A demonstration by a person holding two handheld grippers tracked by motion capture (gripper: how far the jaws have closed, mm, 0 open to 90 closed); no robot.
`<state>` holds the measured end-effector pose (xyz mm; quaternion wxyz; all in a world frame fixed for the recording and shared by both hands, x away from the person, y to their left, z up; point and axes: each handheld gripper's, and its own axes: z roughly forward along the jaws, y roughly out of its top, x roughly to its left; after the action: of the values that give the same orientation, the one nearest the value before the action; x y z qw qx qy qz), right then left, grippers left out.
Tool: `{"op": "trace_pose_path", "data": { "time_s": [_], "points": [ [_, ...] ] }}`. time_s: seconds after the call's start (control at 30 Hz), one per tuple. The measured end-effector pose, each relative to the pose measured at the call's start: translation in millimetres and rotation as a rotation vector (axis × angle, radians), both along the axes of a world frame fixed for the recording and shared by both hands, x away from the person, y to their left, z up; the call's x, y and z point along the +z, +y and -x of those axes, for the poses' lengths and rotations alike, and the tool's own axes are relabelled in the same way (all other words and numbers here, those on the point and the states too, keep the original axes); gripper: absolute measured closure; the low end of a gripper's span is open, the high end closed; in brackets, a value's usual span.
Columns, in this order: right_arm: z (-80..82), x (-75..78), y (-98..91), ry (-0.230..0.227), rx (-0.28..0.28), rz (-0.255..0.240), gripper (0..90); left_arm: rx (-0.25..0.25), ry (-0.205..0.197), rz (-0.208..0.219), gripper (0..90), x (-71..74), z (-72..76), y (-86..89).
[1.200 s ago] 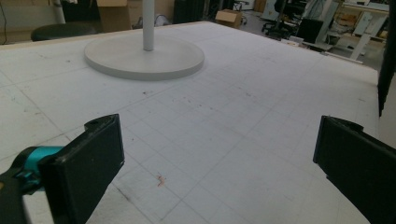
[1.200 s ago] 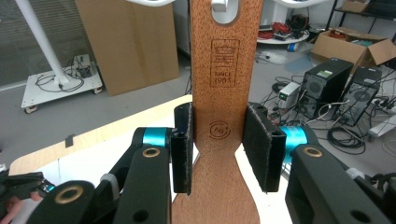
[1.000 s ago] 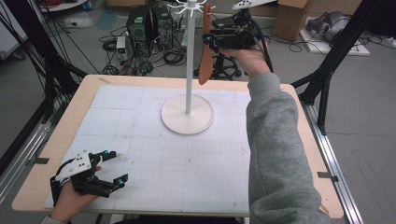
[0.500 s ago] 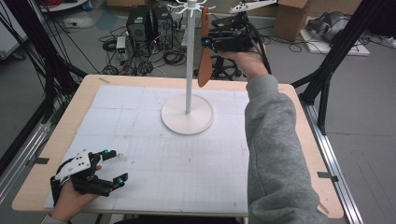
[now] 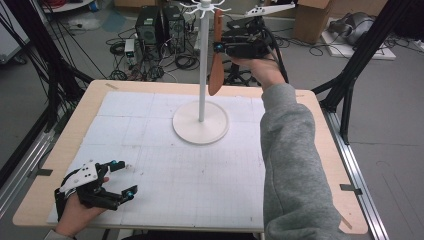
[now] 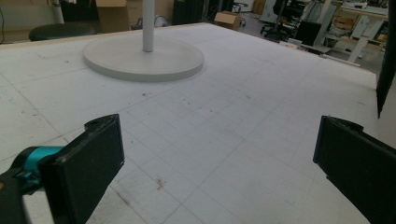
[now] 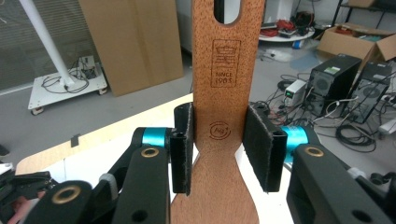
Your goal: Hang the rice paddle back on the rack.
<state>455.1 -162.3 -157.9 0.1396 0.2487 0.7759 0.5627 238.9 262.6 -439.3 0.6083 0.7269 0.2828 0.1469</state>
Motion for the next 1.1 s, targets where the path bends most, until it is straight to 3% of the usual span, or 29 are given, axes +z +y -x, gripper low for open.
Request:
{"op": "trace_pose_path", "data": {
  "time_s": [0.2,0.47,0.67,0.73,0.83,1.1],
  "points": [
    [2.5,-8.7,-3.5,-0.002,-0.026,-0.033,42.2,0.001,-0.001,-0.002,2.3,-0.1,-0.3,0.0],
    [11.4,-38.6,-6.8,-0.01,-0.004,-0.054,20.5,0.001,-0.002,-0.007,2.3,-0.2,-1.4,-0.9],
    [25.9,-49.9,-8.3,-0.048,-0.003,-0.064,0.0,0.026,0.0,0.031,2.3,1.2,-4.6,1.2],
    [31.0,-52.3,-10.2,-0.05,-0.007,-0.068,0.0,0.03,-0.002,0.05,2.3,2.1,-5.7,2.0],
    [38.0,-57.8,-13.3,-0.044,0.004,-0.048,0.0,0.037,0.002,0.142,2.3,6.7,-8.0,2.9],
    [57.9,-80.4,-30.4,-0.036,-0.016,-0.024,0.0,0.042,-0.007,0.126,2.3,7.6,-13.4,-2.3]
  ]
}}
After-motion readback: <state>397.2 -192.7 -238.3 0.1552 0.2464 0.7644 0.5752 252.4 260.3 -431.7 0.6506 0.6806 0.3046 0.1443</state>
